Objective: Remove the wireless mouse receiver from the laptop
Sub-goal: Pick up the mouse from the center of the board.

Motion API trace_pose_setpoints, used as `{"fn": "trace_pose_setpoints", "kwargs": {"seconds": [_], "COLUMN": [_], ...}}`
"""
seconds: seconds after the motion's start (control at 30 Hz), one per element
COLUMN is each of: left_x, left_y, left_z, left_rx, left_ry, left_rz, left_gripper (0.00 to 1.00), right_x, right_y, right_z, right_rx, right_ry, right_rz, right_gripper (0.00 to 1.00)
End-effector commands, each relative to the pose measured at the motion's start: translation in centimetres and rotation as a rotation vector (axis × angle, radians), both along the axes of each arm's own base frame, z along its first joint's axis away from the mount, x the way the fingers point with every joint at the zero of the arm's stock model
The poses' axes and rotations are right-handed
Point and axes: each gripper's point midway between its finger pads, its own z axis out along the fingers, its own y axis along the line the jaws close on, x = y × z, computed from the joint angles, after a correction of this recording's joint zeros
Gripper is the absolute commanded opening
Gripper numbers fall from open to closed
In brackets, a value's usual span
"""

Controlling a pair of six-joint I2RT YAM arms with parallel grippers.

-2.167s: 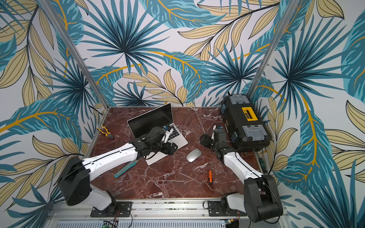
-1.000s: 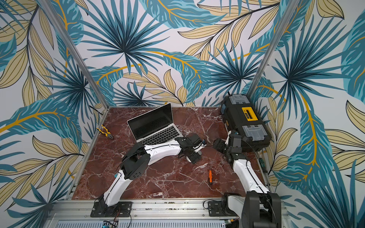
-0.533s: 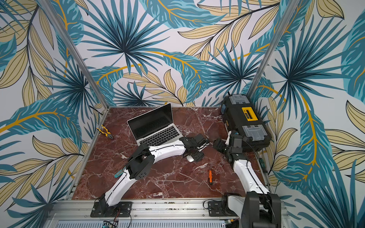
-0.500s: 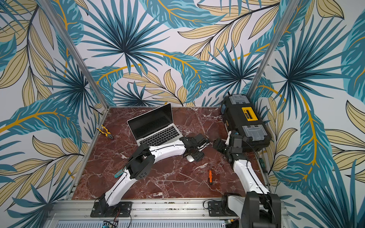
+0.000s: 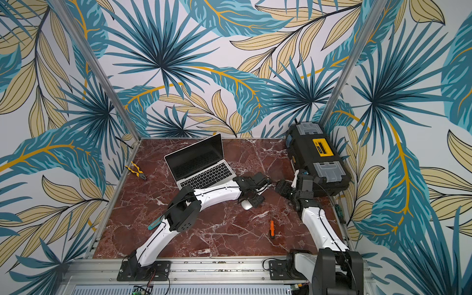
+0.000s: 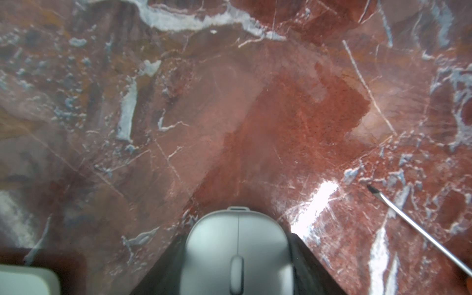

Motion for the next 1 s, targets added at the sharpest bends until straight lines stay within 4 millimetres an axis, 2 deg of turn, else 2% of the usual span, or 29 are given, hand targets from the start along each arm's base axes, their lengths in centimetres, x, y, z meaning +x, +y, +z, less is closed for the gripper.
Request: {"fn": "trace_pose_setpoints", "kwargs": {"seconds": [0.0,0.1,0.17,0.27,0.33,0.37,0.47,0.53,0.6,0.73,0.83,0.97], "left_x": [0.0,1.0,1.7,2.6,2.9,2.9,2.3,1.4,0.0,-4.4,-7.5,-10.8], "left_y": [1.2,0.9,0.7,1.1,1.9,2.5,4.7,6.1,7.8,10.7,12.7,14.0], "left_z": [-1.2,1.7,5.8,11.4,15.1,17.5,23.5,27.4,31.5,38.2,41.4,43.4], "left_rx": [0.051,-0.014,-0.1,-0.233,-0.315,-0.365,-0.503,-0.611,-0.726,-0.982,-1.125,-1.247], "left_ry": [0.032,0.005,-0.021,-0.058,-0.084,-0.105,-0.153,-0.179,-0.203,-0.211,-0.187,-0.151], "left_rz": [0.015,0.03,0.045,0.059,0.076,0.081,0.093,0.083,0.066,-0.043,-0.108,-0.197], "left_gripper": [0.49,0.47,0.47,0.47,0.47,0.47,0.47,0.47,0.47,0.47,0.46,0.45], "right_x": [-0.5,-0.4,-0.4,-0.3,-0.4,-0.6,-1.7,-2.9,-4.6,-8.2,-11.3,-14.5], "right_y": [0.4,1.1,1.7,2.9,3.7,4.2,5.7,7.0,8.4,11.3,15.0,19.1], "right_z": [-0.3,0.6,1.3,3.4,5.6,6.7,10.7,13.7,15.8,19.3,20.6,21.3], "right_rx": [0.014,0.051,0.08,0.126,0.157,0.173,0.228,0.288,0.366,0.459,0.491,0.455], "right_ry": [0.002,-0.039,-0.065,-0.132,-0.211,-0.253,-0.402,-0.517,-0.599,-0.733,-0.772,-0.808], "right_rz": [0.027,0.053,0.078,0.137,0.179,0.208,0.303,0.388,0.486,0.703,0.922,1.119], "right_gripper": [0.88,0.88,0.88,0.88,0.88,0.88,0.88,0.88,0.88,0.86,0.87,0.9]}}
